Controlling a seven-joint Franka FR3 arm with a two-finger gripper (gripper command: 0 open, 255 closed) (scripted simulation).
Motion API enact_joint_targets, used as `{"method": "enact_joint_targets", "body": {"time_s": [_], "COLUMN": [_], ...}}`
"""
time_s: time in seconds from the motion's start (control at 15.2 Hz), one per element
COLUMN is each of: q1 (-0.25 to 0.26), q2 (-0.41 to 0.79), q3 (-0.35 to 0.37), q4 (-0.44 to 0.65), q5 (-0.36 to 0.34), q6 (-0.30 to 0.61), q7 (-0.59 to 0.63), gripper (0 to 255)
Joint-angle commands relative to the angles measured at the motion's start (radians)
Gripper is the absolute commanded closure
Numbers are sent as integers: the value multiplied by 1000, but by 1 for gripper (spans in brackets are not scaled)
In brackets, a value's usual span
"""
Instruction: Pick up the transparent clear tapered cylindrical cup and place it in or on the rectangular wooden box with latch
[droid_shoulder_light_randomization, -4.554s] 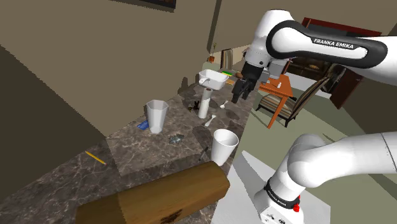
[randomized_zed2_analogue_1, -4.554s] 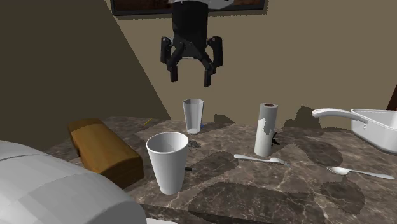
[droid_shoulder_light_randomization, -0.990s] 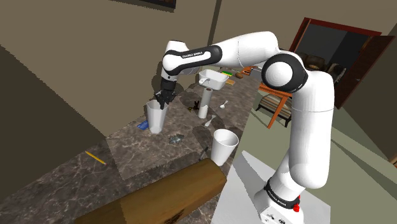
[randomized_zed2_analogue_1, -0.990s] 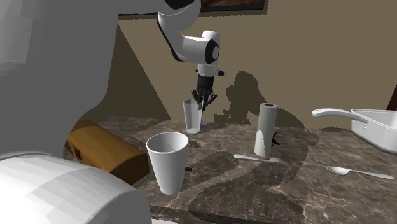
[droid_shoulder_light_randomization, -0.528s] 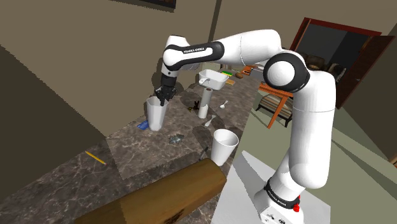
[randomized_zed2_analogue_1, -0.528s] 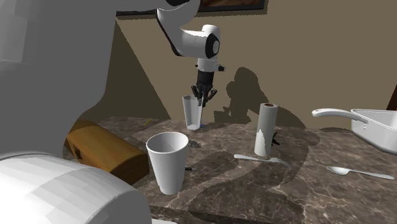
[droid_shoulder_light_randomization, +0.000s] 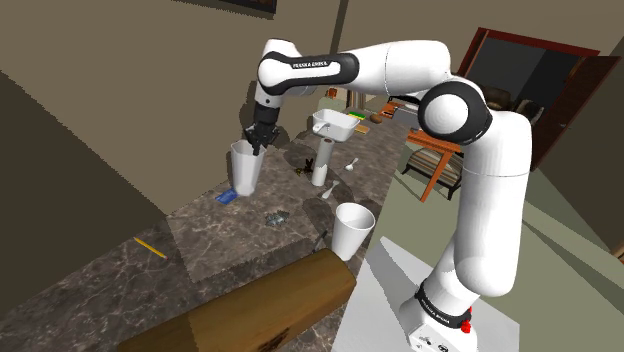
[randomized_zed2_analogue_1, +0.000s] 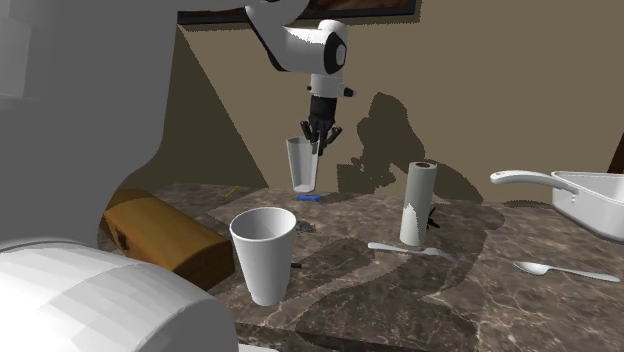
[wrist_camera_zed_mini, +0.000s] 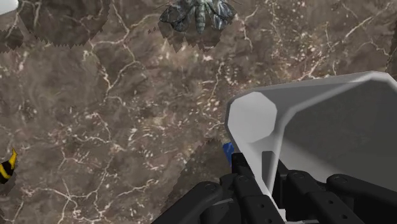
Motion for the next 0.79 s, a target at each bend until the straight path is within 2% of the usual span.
{"method": "enact_joint_targets", "body": {"time_s": [0.0, 0.73], "q1": [-1, -3], "q2": [-4, -7], "q3": [0, -1], "q4": [23, 167], "q5": [-1, -5], "q6": [-27, -173], "q7": [3, 19], "gripper": [255, 255]}}
